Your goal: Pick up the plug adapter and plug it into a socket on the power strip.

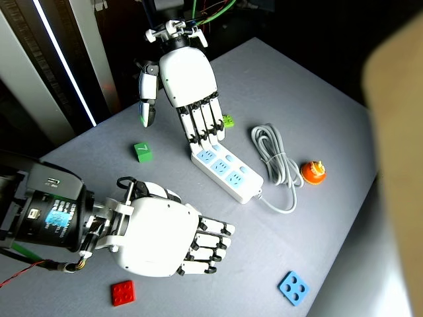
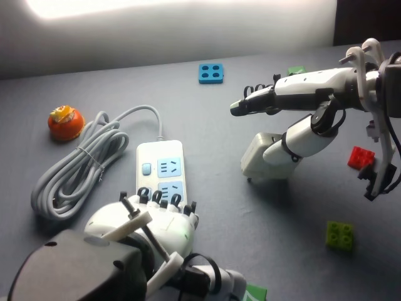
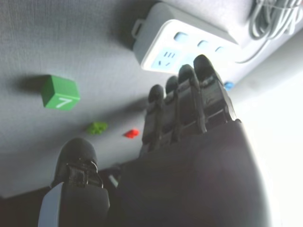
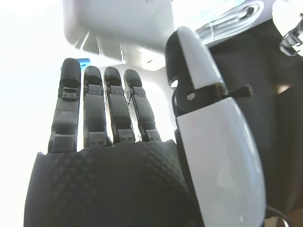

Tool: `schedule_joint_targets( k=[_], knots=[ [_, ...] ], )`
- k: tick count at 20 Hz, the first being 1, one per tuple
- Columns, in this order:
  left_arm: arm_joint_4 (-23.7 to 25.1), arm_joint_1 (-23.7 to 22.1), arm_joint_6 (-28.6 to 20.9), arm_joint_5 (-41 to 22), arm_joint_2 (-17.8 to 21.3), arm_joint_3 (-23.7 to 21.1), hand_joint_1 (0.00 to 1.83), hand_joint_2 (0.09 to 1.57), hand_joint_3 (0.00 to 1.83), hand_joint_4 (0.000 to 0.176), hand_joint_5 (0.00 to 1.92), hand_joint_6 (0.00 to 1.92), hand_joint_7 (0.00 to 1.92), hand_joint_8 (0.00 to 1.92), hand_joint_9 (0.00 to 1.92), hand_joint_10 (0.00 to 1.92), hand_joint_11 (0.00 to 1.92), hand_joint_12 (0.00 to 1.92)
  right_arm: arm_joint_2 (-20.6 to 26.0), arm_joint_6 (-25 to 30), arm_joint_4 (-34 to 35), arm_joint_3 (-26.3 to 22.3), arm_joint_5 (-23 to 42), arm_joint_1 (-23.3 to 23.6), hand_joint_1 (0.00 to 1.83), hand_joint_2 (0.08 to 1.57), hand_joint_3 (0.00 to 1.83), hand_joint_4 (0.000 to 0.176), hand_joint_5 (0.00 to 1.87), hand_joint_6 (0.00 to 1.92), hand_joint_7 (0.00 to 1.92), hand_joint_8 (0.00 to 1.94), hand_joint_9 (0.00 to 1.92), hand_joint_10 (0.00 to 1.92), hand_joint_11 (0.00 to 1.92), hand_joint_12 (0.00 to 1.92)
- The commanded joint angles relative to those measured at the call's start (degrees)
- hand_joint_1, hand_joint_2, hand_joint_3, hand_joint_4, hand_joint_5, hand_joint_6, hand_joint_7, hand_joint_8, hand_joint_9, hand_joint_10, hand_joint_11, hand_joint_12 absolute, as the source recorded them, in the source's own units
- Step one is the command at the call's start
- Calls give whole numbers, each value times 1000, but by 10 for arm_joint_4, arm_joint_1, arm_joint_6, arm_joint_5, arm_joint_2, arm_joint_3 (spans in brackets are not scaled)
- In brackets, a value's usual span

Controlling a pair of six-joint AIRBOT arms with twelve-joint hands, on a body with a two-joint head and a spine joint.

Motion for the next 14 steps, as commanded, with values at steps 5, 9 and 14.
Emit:
schedule_joint_targets(
  k=[5,9,14],
  knots=[
    [46,18,-1,6,-2,-1,0,1200,1,0,138,2,135,4,142,7,0,464,-9,-11,6,12,54,-9,967,1186,0,0,141,3,121,2,133,3,0,471],
    [54,26,-1,21,-6,12,0,1207,2,0,92,0,109,0,117,1,0,424,-12,-18,6,14,57,-17,961,1202,3,0,123,1,111,2,120,1,0,469],
    [55,28,-1,34,-8,31,0,1205,0,0,56,0,74,0,96,0,0,389,-20,-23,6,17,64,-27,947,1214,1,0,122,6,103,8,115,9,0,431]
  ],
)
